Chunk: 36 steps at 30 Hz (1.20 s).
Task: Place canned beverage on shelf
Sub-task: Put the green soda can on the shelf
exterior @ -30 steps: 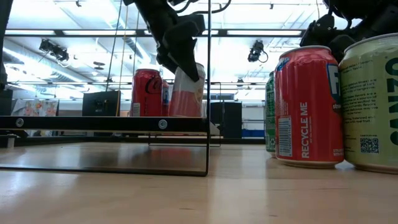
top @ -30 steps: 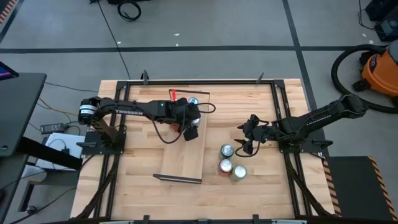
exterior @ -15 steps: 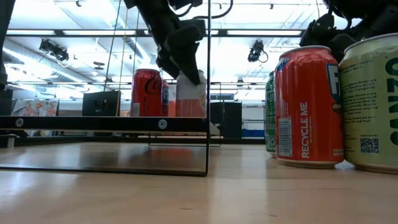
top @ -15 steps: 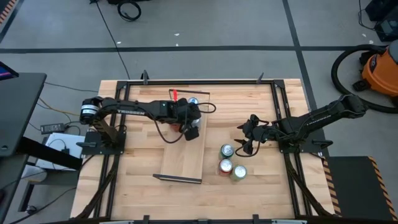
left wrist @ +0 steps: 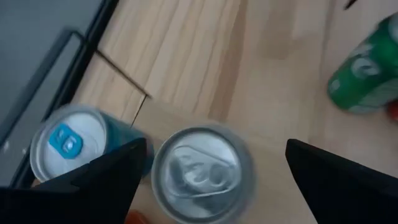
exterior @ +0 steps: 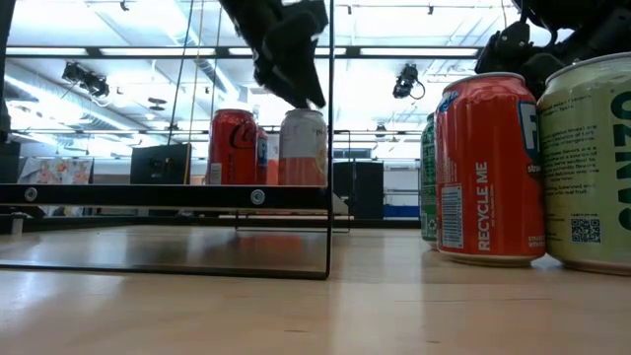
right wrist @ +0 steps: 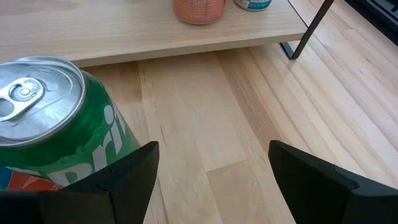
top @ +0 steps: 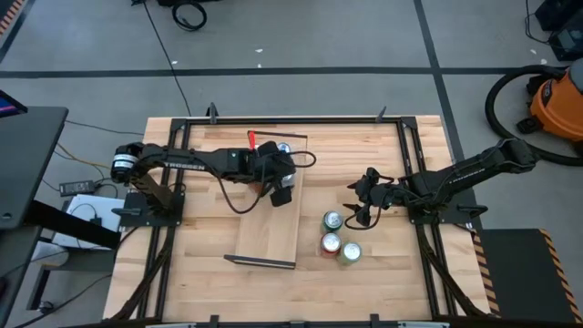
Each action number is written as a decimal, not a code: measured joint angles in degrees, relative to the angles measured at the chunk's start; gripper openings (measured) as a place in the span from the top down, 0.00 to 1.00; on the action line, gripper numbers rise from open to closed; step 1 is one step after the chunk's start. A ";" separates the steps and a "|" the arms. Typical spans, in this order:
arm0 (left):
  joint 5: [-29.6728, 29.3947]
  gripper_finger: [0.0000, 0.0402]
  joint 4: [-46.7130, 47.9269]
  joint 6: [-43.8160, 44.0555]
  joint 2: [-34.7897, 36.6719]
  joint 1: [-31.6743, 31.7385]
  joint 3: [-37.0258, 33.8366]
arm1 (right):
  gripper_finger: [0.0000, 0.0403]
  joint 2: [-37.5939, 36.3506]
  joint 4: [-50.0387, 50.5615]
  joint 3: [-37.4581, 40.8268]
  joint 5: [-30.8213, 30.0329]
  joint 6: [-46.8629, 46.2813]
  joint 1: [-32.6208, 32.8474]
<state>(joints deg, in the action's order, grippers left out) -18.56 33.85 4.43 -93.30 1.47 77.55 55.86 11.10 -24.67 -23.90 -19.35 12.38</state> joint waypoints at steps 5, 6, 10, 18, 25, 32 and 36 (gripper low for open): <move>-6.52 0.01 0.60 -3.37 0.11 -2.76 3.18 | 0.22 0.00 0.07 0.00 0.01 0.00 0.00; -7.75 0.01 0.00 -4.34 0.11 -3.53 3.83 | 0.22 0.00 0.06 0.00 0.06 0.00 0.00; -8.01 0.01 -3.36 -5.60 0.15 -6.32 4.84 | 0.22 0.00 0.59 0.00 6.22 -0.91 -0.02; 5.17 0.01 -7.66 -1.18 -4.09 -8.44 4.82 | 0.22 0.04 2.88 0.00 17.14 -2.96 1.60; 6.97 0.01 -15.55 -0.81 -9.33 -9.85 4.82 | 0.22 2.44 -1.92 -0.02 16.15 0.17 4.88; 8.28 0.01 -19.90 -0.78 -11.59 -9.70 4.75 | 0.22 8.15 -10.97 -0.02 14.21 5.38 5.32; 8.84 0.01 -19.80 -0.78 -11.91 -9.64 4.71 | 0.22 10.38 -12.01 -0.02 10.44 5.54 3.57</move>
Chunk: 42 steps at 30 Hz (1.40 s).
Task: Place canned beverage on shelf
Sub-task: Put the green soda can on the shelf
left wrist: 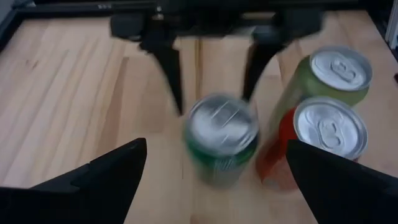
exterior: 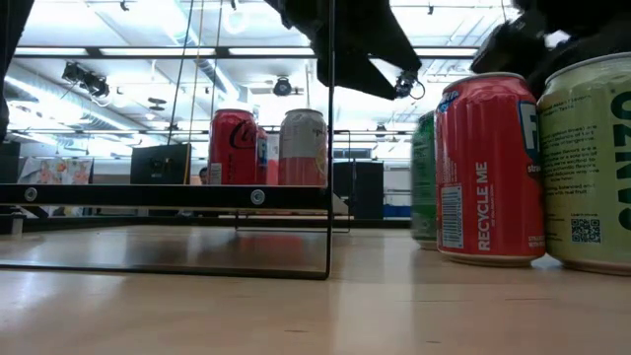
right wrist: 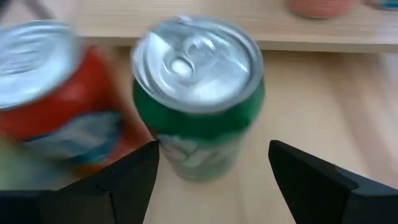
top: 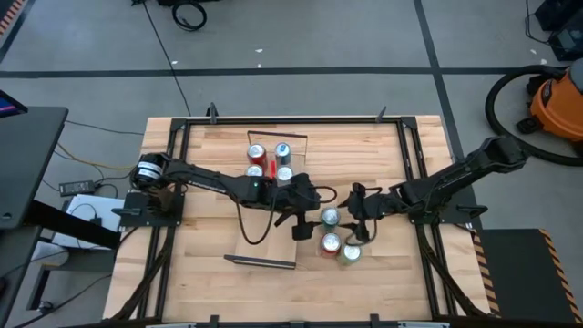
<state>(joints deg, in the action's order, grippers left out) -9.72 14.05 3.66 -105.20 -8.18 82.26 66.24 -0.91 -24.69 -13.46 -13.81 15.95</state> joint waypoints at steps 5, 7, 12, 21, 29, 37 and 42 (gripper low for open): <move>0.01 0.01 0.11 -0.19 -0.51 0.74 0.02 | 0.22 1.15 -1.09 0.00 -4.59 0.09 -2.29; -0.03 0.01 -0.43 0.09 -0.51 1.33 0.02 | 0.22 1.18 -1.23 0.00 -5.43 0.25 -2.97; 0.20 0.01 -0.35 3.50 -0.75 2.63 0.02 | 0.22 1.11 -2.08 0.00 -4.94 0.70 -3.39; -6.39 0.01 -1.31 8.48 -4.31 1.72 2.23 | 0.22 -1.42 5.10 -1.01 -6.98 0.76 -3.98; -10.24 0.01 3.45 9.22 -8.50 0.88 8.34 | 0.22 -6.88 16.36 -2.75 -8.52 -4.01 -3.98; -10.15 0.01 6.12 8.77 -11.96 0.04 11.82 | 0.22 -6.91 18.50 -2.77 -9.15 -5.50 -3.94; -9.87 0.01 6.84 8.91 -13.62 0.43 11.96 | 0.22 -6.42 17.76 -2.75 -8.92 -5.46 -3.94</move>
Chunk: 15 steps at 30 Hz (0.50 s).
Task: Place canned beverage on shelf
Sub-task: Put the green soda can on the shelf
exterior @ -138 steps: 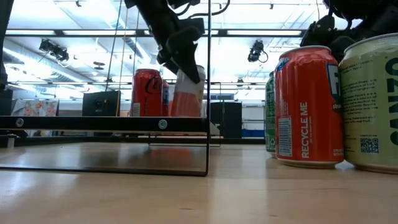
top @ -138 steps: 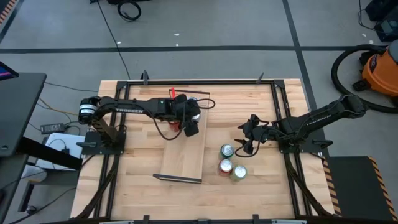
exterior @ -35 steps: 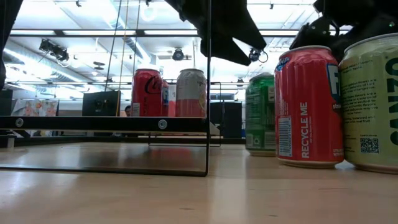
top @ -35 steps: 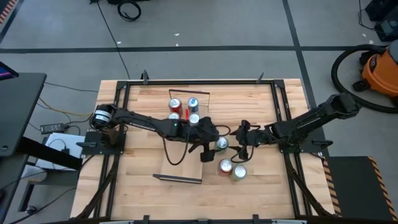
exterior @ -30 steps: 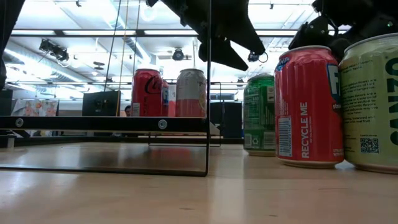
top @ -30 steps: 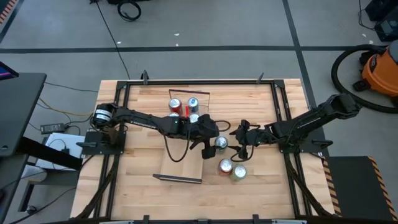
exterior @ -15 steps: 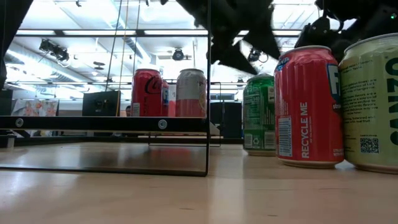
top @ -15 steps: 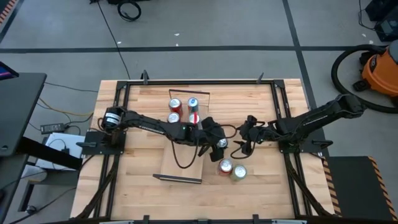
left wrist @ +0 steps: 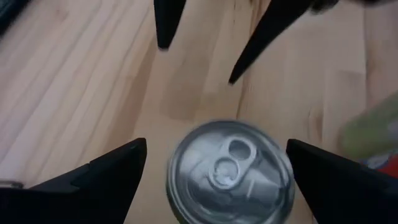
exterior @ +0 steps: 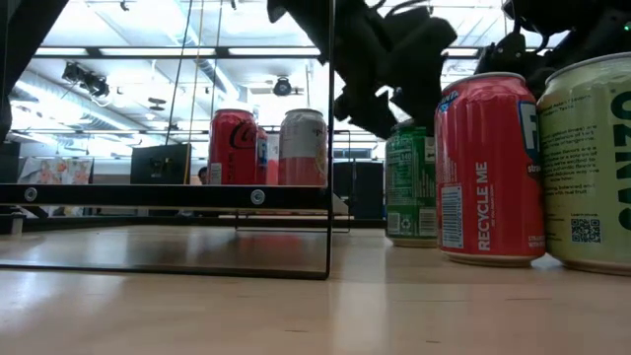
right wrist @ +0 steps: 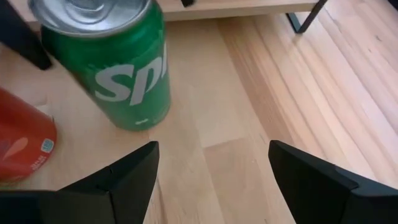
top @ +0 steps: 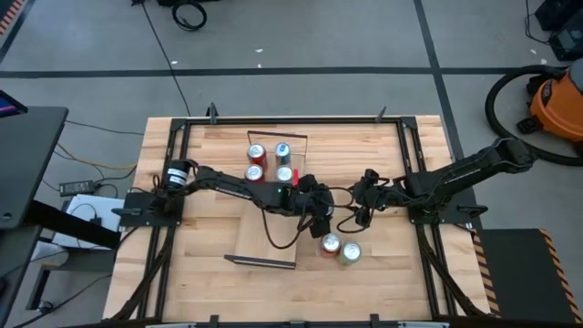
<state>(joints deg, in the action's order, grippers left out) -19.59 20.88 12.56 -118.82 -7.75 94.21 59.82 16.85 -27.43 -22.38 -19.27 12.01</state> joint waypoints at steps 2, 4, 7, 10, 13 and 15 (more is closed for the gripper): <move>0.40 0.01 2.63 0.07 0.00 0.24 -0.03 | 0.22 0.49 -1.17 -0.04 0.40 -0.04 0.00; 1.37 0.01 3.32 0.06 -0.02 0.55 -0.04 | 0.22 0.23 -0.31 0.01 0.46 0.20 0.00; 2.44 0.02 3.76 -0.31 -0.02 0.78 -0.04 | 0.22 0.24 -0.46 -0.01 0.84 0.16 0.00; 2.66 0.05 3.66 -1.62 -0.02 0.83 -0.04 | 0.22 0.35 -1.14 -0.03 1.10 -0.02 0.00; 2.85 0.10 3.10 -1.80 -0.01 0.83 -0.04 | 0.22 0.25 -1.30 -0.01 1.30 -0.07 0.01; 2.86 0.14 2.97 -1.84 -0.01 0.83 -0.04 | 0.22 0.07 -0.33 0.00 1.25 -0.06 0.05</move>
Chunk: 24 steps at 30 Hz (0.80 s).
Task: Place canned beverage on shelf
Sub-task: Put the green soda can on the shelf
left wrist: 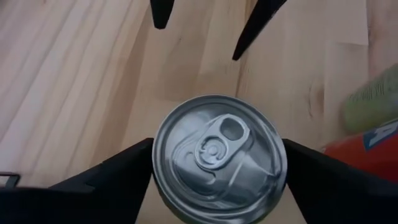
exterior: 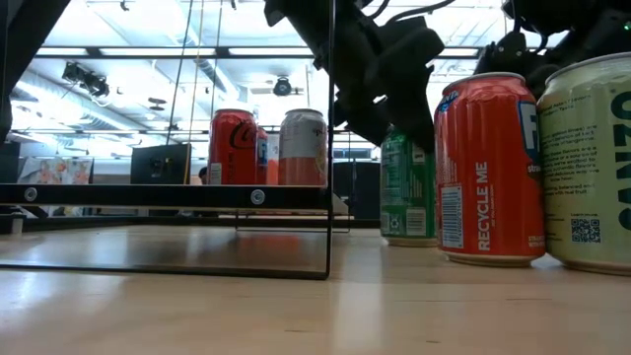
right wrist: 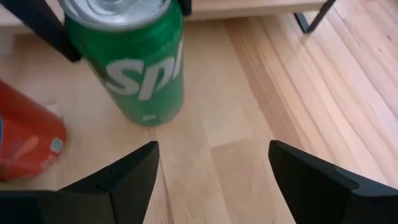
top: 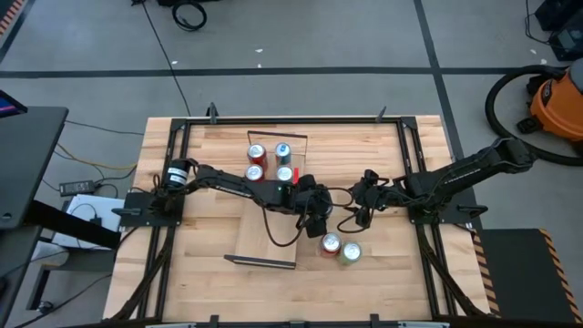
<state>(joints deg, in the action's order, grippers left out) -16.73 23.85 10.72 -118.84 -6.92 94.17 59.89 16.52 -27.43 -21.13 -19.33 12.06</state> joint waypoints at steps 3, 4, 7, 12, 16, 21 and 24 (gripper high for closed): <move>0.11 0.22 -0.35 -1.31 0.01 0.00 0.00 | 0.22 0.01 -0.25 -0.01 -0.19 0.00 0.19; 0.11 0.24 -0.42 -1.62 0.01 0.00 0.00 | 0.22 -0.01 0.01 -0.01 -0.19 0.00 0.23; 0.13 0.26 -0.26 -2.78 0.28 0.00 -0.02 | 0.22 -0.01 -0.03 -0.01 -0.23 0.00 0.23; 0.28 0.25 2.18 -4.91 2.87 0.00 0.37 | 0.22 -0.06 0.08 -0.01 -0.21 0.00 0.23; 0.12 0.25 4.02 -6.25 6.74 0.00 1.09 | 0.22 -0.06 0.14 -0.01 -0.23 -0.02 0.23; 0.30 0.25 10.44 -8.01 12.03 0.00 1.09 | 0.22 -0.06 0.27 -0.01 -0.23 -0.02 0.23; 1.43 0.24 16.36 -7.02 14.88 0.00 1.09 | 0.22 -0.06 0.26 -0.01 -0.22 -0.02 0.23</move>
<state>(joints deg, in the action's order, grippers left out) -15.30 40.22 3.70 -103.95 -6.92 95.26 59.83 16.79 -27.44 -21.35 -19.35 12.29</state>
